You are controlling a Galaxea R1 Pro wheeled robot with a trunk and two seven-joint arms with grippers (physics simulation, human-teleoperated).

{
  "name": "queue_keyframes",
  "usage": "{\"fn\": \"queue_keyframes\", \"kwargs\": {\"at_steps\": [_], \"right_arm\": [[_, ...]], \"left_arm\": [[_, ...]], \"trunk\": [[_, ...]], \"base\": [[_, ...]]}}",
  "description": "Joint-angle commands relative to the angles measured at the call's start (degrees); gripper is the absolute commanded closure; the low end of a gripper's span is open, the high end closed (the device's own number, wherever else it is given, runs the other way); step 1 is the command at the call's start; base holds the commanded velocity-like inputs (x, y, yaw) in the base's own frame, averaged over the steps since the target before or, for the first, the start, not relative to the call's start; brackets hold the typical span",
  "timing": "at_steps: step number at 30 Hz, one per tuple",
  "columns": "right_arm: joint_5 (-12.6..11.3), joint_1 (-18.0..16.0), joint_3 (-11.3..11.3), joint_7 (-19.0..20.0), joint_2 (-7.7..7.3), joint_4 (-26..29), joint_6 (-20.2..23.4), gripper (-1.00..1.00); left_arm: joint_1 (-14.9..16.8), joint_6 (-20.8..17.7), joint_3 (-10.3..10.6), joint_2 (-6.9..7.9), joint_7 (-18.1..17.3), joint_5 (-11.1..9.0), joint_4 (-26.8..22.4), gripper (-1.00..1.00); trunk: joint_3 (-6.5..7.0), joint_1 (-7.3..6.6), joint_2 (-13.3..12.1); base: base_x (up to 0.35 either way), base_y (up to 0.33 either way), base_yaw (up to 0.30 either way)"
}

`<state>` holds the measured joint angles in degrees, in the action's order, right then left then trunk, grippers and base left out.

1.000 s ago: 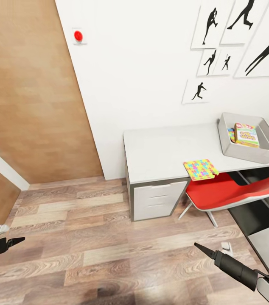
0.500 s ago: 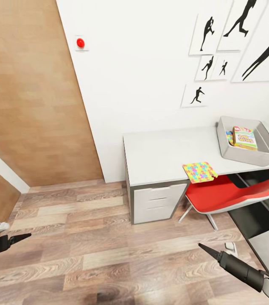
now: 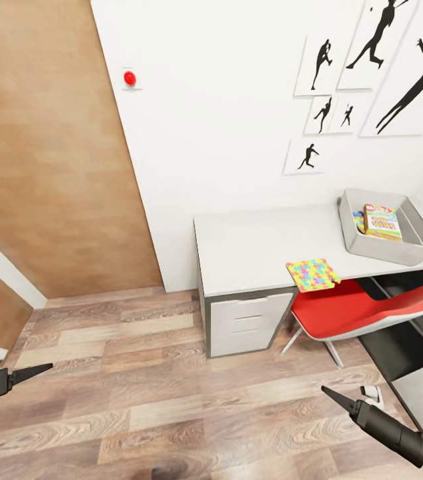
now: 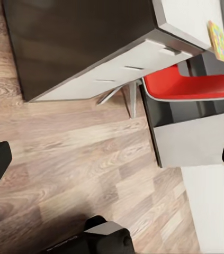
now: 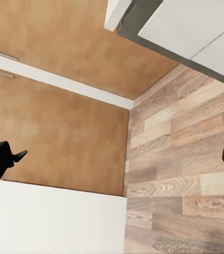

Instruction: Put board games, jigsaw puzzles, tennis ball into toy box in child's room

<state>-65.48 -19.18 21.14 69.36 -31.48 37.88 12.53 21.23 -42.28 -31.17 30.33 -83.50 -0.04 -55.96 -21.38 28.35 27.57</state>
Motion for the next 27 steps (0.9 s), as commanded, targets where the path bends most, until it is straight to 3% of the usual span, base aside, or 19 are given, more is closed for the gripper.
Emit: {"fn": "queue_keyframes", "kwargs": {"at_steps": [1,9,27], "right_arm": [[-0.60,-0.07,-0.02,0.27,-0.05,-0.26,0.56,-1.00],[-0.59,-0.06,-2.31,1.90,0.04,-1.96,0.43,-1.00],[-0.60,-0.05,-2.85,4.25,0.14,-3.66,0.33,-1.00]], "left_arm": [[0.04,-0.57,-0.02,0.02,-0.60,0.00,-0.01,-1.00],[0.04,-0.46,-0.04,0.03,-2.57,-0.06,0.05,-1.00],[0.04,-0.44,-0.03,0.07,-4.10,-0.05,0.06,-1.00]], "trunk": [[0.01,0.03,0.09],[0.76,0.03,0.09],[2.44,0.03,0.09]], "base": [[0.000,0.000,0.000],[0.000,0.000,0.000],[0.000,0.000,0.000]]}}
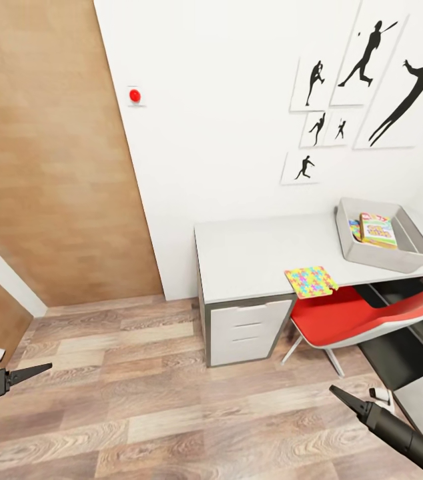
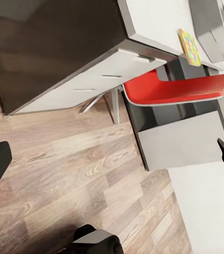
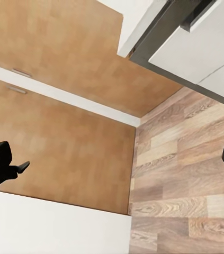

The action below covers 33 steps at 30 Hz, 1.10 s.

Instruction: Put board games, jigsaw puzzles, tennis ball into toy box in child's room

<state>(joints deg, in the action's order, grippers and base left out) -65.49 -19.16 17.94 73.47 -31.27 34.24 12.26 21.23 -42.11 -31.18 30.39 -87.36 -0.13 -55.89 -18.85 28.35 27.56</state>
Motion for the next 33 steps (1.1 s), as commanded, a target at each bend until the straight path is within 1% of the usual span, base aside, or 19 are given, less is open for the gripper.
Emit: {"fn": "queue_keyframes", "kwargs": {"at_steps": [1,17,27,33], "right_arm": [[-0.60,-0.05,0.35,0.24,-0.06,-0.06,0.59,-1.00],[-0.61,-0.08,0.34,0.88,-0.08,-0.22,0.65,-1.00],[-0.61,-0.07,0.34,1.18,-0.10,-0.22,0.52,-1.00],[-0.61,-0.08,0.29,1.22,-0.10,-0.22,0.42,-1.00]], "left_arm": [[0.04,-0.61,-0.02,0.01,-0.24,0.04,-0.01,-1.00],[0.04,-0.61,-0.02,-0.02,-0.35,-0.04,-0.01,-1.00],[0.04,-0.53,-0.02,0.02,-0.37,-0.06,-0.01,-1.00],[0.04,-0.52,-0.02,0.02,-1.05,-0.05,-0.01,-1.00]], "trunk": [[0.01,0.03,0.09],[1.50,0.03,0.09],[2.44,0.03,0.09],[3.00,0.03,0.09]], "base": [[0.000,0.000,0.000],[0.000,-0.006,0.000],[0.000,-0.132,0.000],[0.000,-0.044,0.000]]}}
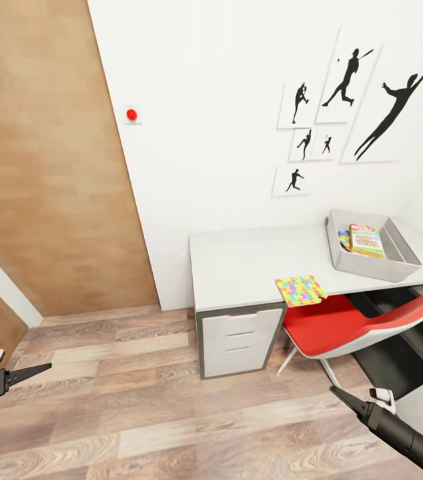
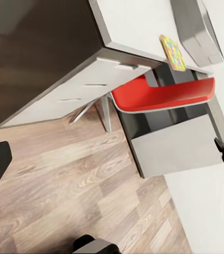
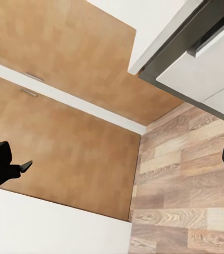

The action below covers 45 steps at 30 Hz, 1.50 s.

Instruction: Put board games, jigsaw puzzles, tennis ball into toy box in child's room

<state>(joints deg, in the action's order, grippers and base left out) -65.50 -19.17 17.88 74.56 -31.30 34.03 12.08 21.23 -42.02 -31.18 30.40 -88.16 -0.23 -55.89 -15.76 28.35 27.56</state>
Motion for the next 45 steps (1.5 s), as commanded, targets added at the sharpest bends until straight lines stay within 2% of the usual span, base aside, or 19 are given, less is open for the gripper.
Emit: {"fn": "queue_keyframes", "kwargs": {"at_steps": [1,6,45], "right_arm": [[-0.60,-0.05,0.36,0.14,-0.07,-0.01,0.58,-1.00],[-0.60,-0.04,0.37,0.08,-0.01,-0.04,0.39,-1.00],[-0.62,-0.07,0.31,0.38,0.03,-0.01,0.47,-1.00]], "left_arm": [[0.04,-0.61,-0.02,0.01,-0.51,0.05,-0.01,-1.00],[0.04,-0.60,0.02,0.01,-1.84,0.17,-0.01,-1.00],[0.03,-0.56,0.07,0.01,-1.84,0.25,-0.01,-1.00]], "trunk": [[0.00,0.03,0.09],[0.47,0.03,0.09],[4.14,0.03,0.09]], "base": [[0.000,-0.017,0.000],[0.000,-0.009,0.000],[0.000,0.000,0.000]]}}
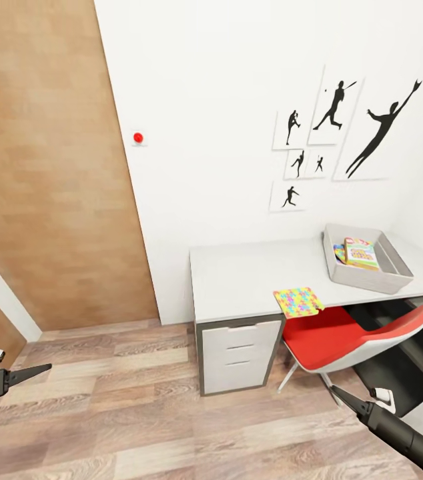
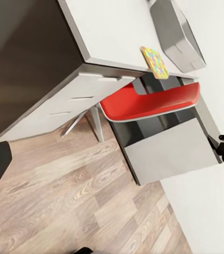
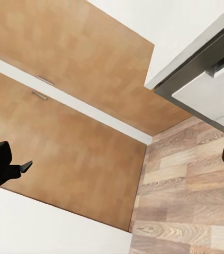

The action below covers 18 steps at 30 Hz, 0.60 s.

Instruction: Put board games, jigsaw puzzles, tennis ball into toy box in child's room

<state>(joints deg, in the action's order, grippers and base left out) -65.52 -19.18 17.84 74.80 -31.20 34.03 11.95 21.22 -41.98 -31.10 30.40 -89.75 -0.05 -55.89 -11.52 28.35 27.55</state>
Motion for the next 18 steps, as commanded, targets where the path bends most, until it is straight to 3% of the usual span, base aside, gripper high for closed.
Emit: {"fn": "queue_keyframes", "kwargs": {"at_steps": [1,18], "right_arm": [[-0.59,-0.07,0.36,0.18,-0.08,-0.03,0.60,-1.00],[-0.65,-0.07,0.36,0.42,-0.13,-0.09,0.62,-1.00]], "left_arm": [[0.04,-0.62,-0.02,0.01,-0.25,0.06,-0.01,-1.00],[0.04,-0.63,-0.01,0.01,-0.25,0.05,-0.01,-1.00]], "trunk": [[-0.01,0.03,0.10],[1.59,0.03,0.10]], "base": [[0.000,0.000,0.000],[0.011,0.000,0.000]]}}
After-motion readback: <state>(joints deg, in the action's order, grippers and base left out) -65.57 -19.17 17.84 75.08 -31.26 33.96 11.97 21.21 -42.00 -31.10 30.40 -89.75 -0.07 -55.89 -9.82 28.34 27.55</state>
